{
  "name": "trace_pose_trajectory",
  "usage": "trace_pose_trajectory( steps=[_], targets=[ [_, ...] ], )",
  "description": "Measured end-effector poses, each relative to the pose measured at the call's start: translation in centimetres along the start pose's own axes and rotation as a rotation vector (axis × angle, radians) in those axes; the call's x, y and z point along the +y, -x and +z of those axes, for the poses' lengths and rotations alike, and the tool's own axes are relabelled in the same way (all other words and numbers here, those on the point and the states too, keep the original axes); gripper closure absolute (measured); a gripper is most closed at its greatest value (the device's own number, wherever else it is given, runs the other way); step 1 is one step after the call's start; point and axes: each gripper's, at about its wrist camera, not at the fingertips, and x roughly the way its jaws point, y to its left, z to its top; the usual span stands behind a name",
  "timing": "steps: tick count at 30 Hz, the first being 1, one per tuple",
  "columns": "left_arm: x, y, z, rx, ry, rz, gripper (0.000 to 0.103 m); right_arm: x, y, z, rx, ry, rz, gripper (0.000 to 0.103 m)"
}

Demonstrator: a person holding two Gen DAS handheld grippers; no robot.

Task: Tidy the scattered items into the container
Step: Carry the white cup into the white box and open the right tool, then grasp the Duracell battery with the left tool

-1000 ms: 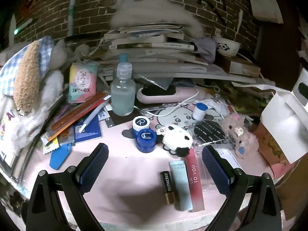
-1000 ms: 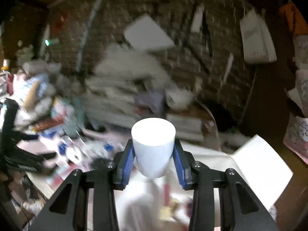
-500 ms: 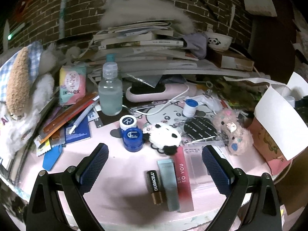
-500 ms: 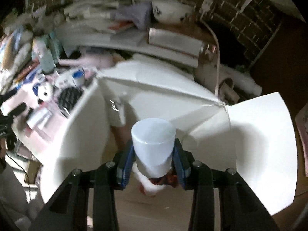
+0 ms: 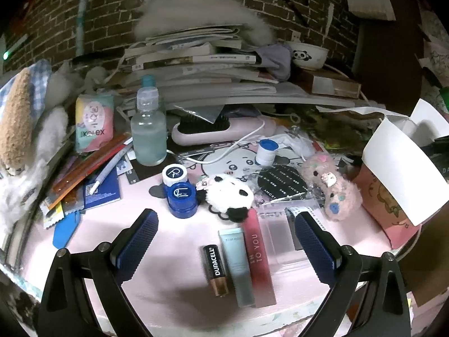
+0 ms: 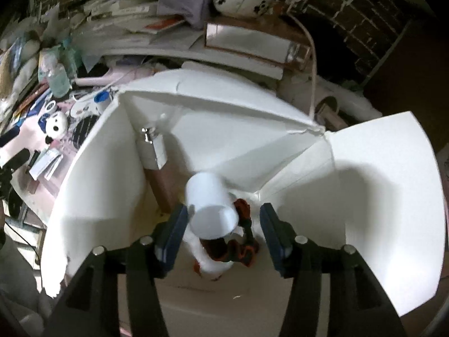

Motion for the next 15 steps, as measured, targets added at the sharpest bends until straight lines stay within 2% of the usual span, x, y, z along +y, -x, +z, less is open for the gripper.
trace_pose_trajectory(
  steps=[5, 9, 11, 15],
  targets=[
    [0.4, -0.1, -0.4, 0.016, -0.005, 0.002, 0.006, 0.3, 1.4, 0.1, -0.084, -0.016, -0.007, 0.045],
    [0.6, -0.3, -0.9, 0.03, -0.018, 0.018, 0.006, 1.3, 3.9, 0.3, -0.216, -0.027, -0.002, 0.045],
    [0.4, -0.4, -1.1, 0.035, -0.035, 0.028, 0.006, 2.3, 5.3, 0.2, -0.292, -0.03, 0.035, 0.041],
    [-0.2, -0.3, -1.7, 0.038, -0.071, -0.005, 0.006, 4.9, 6.9, 0.0, -0.403, -0.03, 0.176, 0.039]
  ],
)
